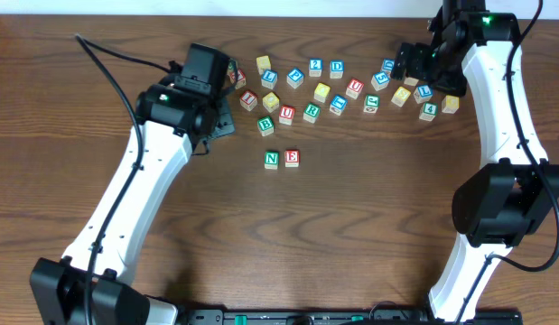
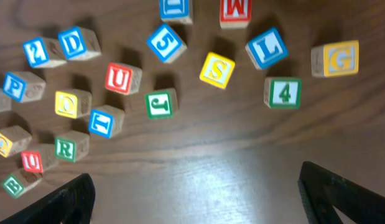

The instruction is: Spell out NEURIPS

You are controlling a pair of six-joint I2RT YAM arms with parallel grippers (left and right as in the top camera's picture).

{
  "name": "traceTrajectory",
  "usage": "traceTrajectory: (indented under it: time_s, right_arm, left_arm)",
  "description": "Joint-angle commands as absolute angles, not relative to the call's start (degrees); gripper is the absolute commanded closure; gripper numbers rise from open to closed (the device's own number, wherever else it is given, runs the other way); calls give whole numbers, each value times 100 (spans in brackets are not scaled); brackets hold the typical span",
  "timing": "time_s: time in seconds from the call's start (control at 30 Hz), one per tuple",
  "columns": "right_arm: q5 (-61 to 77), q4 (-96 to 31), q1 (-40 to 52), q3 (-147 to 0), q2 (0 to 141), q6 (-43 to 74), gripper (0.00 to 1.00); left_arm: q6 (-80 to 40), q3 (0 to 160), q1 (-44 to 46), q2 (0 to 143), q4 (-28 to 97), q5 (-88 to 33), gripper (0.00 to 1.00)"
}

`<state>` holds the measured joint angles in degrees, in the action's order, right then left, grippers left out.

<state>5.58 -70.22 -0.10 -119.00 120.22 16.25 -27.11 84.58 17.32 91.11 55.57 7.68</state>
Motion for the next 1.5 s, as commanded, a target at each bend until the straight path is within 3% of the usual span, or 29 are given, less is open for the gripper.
traceTrajectory:
  time_s: [0.0,0.4,0.47,0.73,1.0,1.47]
  right_arm:
    - [574,-6759,8,-12005,11863,1579,1]
    - [1256,-6589,10,-12005,11863,1573,1]
    - [1260,-6593,12,-12005,11863,1573,1]
    - [1260,-6578,379,-12001,11863,1400,1]
    - [1238,-6696,937,-11998,11863,1190,1]
    - [1253,-6716,1347,-11994,11863,1192,1]
  left_arm:
    - [-2611,8571,1599,9032,5629,799,56]
    - [-2550,8569,1581,9035,5588,803,55]
    - [-2550,8569,1581,9035,5583,803,49]
    - [-2550,8569,1581,9035,5502,801,43]
    - [-2458,8569,1575,9035,5655,864,22]
    - [-2209,8569,1308,9035,5655,860,19]
